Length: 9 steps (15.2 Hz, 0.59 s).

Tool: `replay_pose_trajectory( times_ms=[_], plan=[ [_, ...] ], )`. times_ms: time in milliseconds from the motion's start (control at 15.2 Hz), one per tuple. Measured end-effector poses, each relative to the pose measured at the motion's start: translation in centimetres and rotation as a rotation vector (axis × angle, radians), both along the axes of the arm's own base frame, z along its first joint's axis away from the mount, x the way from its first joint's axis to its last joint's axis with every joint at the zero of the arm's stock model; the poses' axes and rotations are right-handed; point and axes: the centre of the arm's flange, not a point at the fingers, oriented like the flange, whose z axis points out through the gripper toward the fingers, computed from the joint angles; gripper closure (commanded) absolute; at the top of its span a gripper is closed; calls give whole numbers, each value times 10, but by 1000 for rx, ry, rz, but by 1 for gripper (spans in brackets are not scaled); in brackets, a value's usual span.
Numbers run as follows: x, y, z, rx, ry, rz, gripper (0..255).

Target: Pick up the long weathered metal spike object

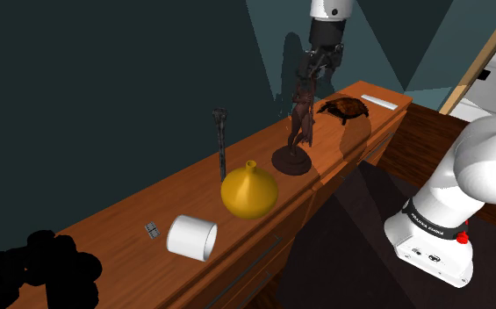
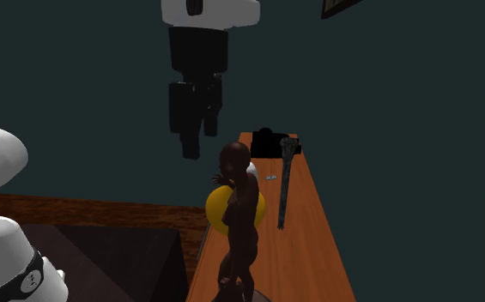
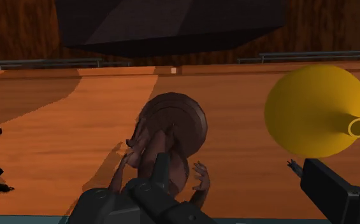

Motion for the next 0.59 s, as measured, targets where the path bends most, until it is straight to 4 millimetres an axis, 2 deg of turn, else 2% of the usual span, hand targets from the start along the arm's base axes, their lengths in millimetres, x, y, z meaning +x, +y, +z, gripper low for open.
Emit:
replay_pose_trajectory(
  times_ms=[594],
  plan=[
    [73, 91, -13, 4, -23, 31, 0]
  ],
)
